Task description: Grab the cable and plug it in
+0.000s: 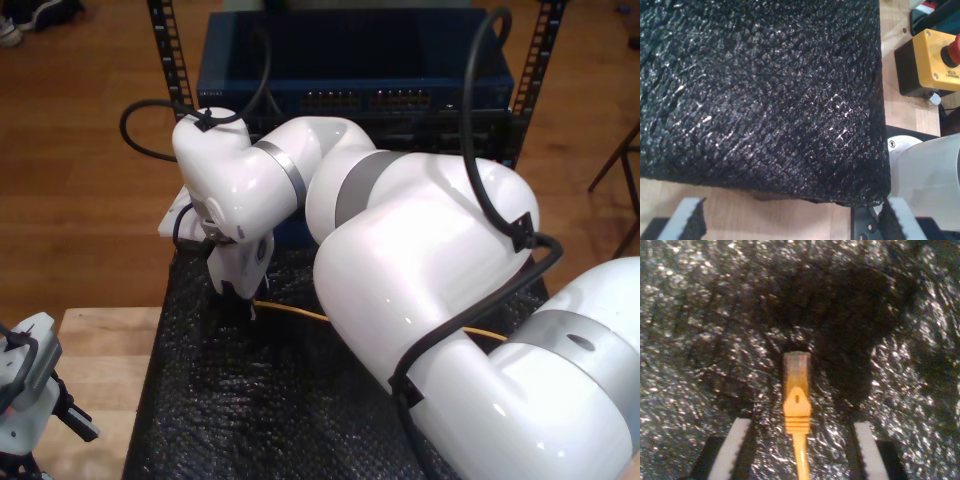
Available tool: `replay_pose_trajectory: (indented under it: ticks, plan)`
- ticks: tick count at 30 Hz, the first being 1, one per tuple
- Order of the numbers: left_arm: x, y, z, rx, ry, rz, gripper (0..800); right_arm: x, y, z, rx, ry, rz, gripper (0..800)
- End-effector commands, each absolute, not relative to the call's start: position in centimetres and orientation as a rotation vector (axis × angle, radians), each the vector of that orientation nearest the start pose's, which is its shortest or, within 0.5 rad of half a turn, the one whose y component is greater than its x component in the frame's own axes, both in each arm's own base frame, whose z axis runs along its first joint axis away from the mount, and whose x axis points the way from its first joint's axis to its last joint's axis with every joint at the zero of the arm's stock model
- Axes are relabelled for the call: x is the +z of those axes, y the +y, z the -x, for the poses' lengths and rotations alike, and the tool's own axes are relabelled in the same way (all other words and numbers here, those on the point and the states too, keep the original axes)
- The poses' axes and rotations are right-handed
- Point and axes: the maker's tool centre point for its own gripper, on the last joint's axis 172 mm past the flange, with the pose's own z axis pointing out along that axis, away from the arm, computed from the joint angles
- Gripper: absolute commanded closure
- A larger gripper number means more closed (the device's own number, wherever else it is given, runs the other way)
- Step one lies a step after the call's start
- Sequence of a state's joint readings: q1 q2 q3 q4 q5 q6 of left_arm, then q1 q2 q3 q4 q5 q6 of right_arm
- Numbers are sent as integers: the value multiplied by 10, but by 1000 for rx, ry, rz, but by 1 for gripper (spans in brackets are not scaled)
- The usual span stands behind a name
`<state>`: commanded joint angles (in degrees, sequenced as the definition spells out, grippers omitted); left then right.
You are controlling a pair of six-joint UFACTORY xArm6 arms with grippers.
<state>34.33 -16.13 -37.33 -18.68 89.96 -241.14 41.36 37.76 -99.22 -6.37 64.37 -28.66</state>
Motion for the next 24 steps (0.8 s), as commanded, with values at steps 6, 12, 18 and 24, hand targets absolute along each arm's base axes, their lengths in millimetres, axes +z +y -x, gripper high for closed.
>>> replay_pose_trajectory:
  ticks: [6,12,18,24]
  plan:
    - [163,44,-217,204,-1546,-1899,0,92,391,-478,64,-1931,2608,437]
    - [163,44,-217,204,-1546,-1899,0,94,397,-477,54,-1942,2599,449]
    - [163,44,-217,204,-1545,-1898,0,94,397,-476,53,-1944,2598,480]
    - [163,44,-217,204,-1545,-1898,0,94,397,-476,56,-1942,2600,525]
